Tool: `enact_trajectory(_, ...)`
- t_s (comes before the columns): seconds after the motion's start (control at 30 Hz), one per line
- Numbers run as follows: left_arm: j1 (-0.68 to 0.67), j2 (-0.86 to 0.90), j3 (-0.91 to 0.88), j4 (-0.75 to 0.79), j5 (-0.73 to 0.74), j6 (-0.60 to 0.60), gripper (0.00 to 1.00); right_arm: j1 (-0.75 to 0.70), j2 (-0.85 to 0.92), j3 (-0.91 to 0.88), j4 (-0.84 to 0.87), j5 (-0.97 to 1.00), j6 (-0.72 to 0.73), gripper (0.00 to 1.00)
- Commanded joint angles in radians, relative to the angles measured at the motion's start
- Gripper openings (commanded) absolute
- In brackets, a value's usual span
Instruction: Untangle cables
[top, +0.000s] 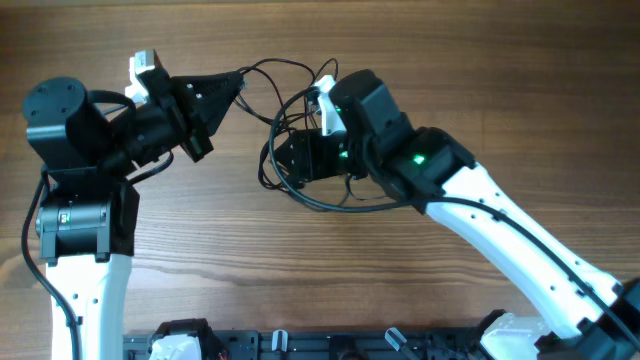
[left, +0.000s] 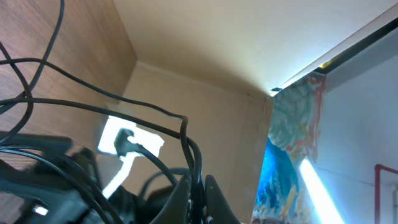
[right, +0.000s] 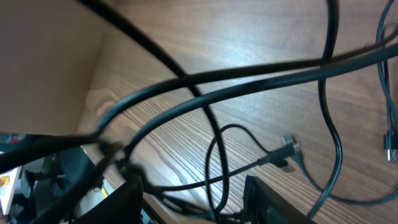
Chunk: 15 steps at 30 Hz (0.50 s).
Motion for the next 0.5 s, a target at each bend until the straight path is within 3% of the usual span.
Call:
enact_trajectory(0.0,0.001,-0.002,0.017,0.003,0.016,-0.02,0.04,0.01,0.069,-0.012,0.004,0.055,0.045,0.53)
enact_trajectory(0.03,0.002,-0.002,0.017,0.003,0.024,-0.019,0.04,0.01,0.105,-0.012,0.004,0.094,0.071,0.45)
enact_trajectory(0.07,0.002,-0.002,0.017,0.003,0.028,-0.019,0.04,0.01,0.125,-0.012,0.004,0.121,0.072,0.28)
enact_trajectory(0.1,0.002,-0.002,0.017,-0.003,0.031,-0.006,0.04,0.009,0.157,-0.012,-0.023,0.168,0.073,0.04)
enact_trajectory(0.2,0.014,-0.002,0.017,-0.144,-0.031,0.097,0.04,0.008,0.154,-0.011,-0.102,0.272,0.072,0.04)
enact_trajectory(0.3,0.042,-0.002,0.017,-0.5,-0.352,0.179,0.04,0.003,0.122,-0.011,-0.285,0.558,0.117,0.04)
enact_trajectory(0.37,0.044,-0.002,0.017,-0.663,-0.563,0.176,0.04,0.002,0.074,-0.01,-0.483,0.907,0.291,0.04)
enact_trajectory(0.47,0.044,-0.002,0.017,-0.662,-0.472,0.091,0.04,0.001,0.024,-0.01,-0.631,1.144,0.46,0.04)
